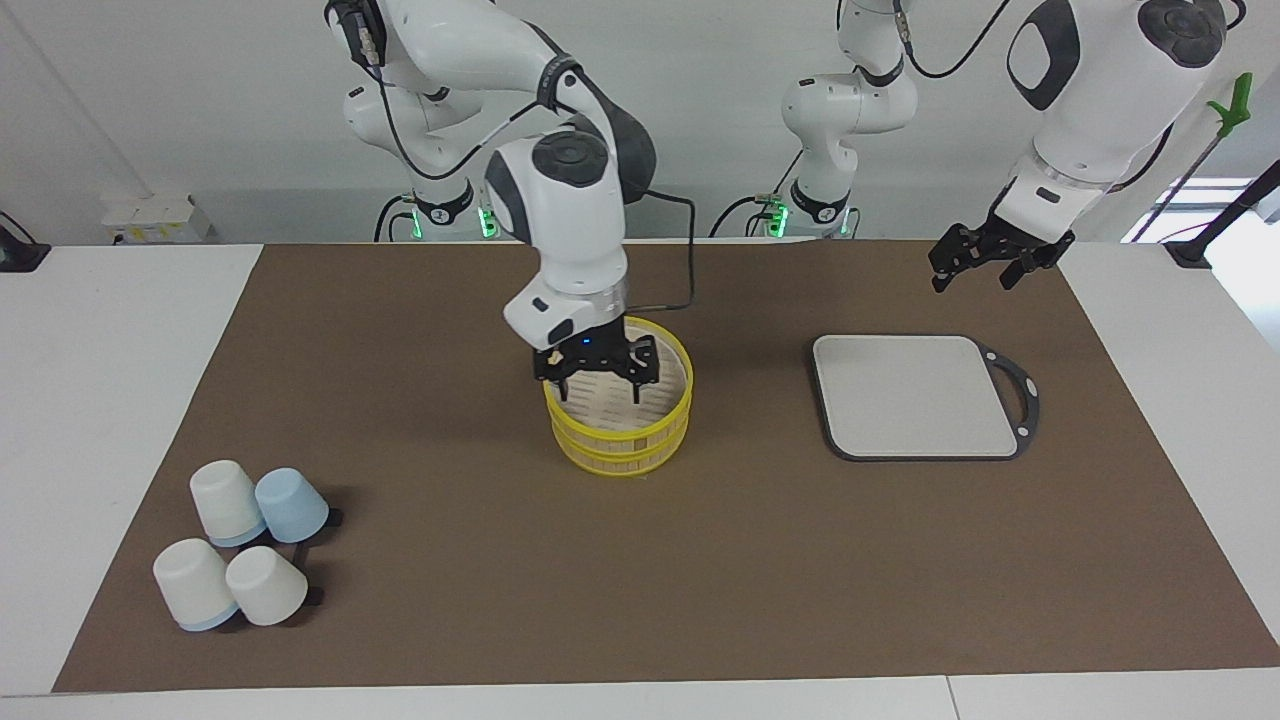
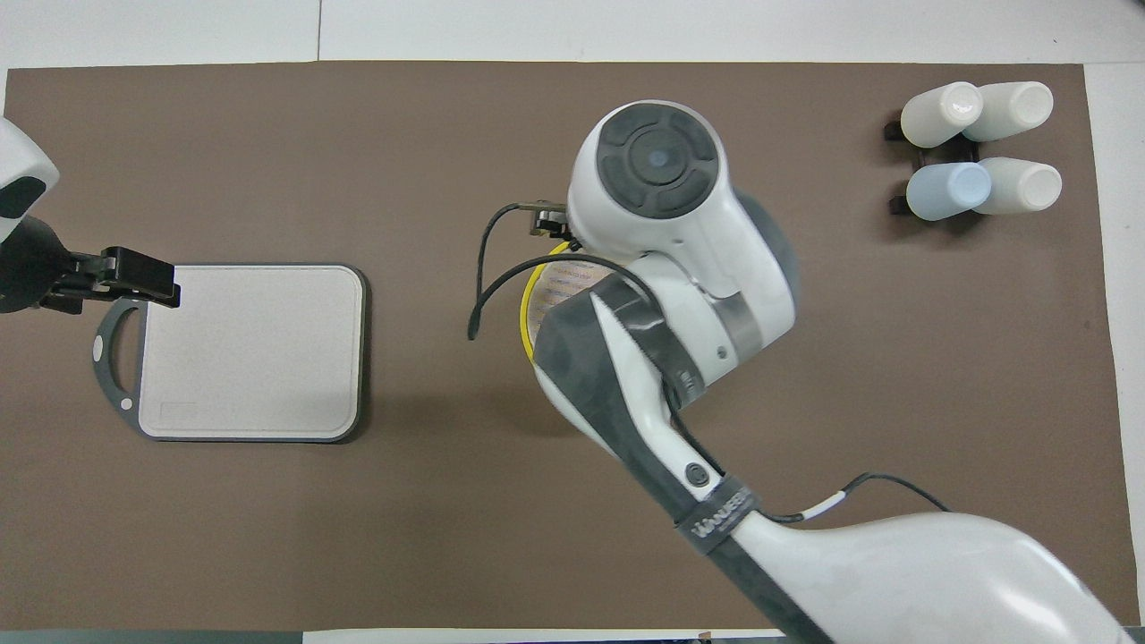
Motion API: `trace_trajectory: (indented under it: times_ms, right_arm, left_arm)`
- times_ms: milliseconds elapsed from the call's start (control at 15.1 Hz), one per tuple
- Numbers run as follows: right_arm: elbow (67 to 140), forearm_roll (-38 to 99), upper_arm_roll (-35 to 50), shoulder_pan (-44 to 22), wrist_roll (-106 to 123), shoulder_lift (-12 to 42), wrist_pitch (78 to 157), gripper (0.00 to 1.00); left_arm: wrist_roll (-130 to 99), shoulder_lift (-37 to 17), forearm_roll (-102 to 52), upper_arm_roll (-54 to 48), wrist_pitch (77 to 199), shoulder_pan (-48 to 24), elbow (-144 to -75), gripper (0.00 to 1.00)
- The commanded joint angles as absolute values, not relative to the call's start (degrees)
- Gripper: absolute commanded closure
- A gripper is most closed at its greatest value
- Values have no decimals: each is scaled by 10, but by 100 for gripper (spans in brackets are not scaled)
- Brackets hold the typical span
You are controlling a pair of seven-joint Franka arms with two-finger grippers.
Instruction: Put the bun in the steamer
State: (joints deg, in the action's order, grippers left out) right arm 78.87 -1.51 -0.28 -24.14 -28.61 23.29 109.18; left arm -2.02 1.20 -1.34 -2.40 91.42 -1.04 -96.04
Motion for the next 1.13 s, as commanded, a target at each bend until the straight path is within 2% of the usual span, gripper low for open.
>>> trace_trajectory:
  times_ms: [0,199,398,531,664,1062]
  right_arm:
    - [795,-17,7,-179,-179,204,1057,0]
    - [795,-16,7,-119,-106,185,1020,0]
    - [798,-16,7,-84,-87,158,950,0]
    - [828,-11,7,-56,-79,133,919,0]
    - [866,-2,8,-40,-73,107,930,0]
    - [898,25,7,5,31,95,961,0]
  left_arm:
    - [-14,25,-3,-27,925,-4,-975,0]
    - [-14,25,-3,-27,925,-4,-975,0]
    - [-14,25,-3,-27,925,-4,-975,0]
    - [-14,25,-3,-27,925,-4,-975,0]
    - [-14,25,-3,-27,925,-4,-975,0]
    - [-14,25,-3,-27,925,-4,-975,0]
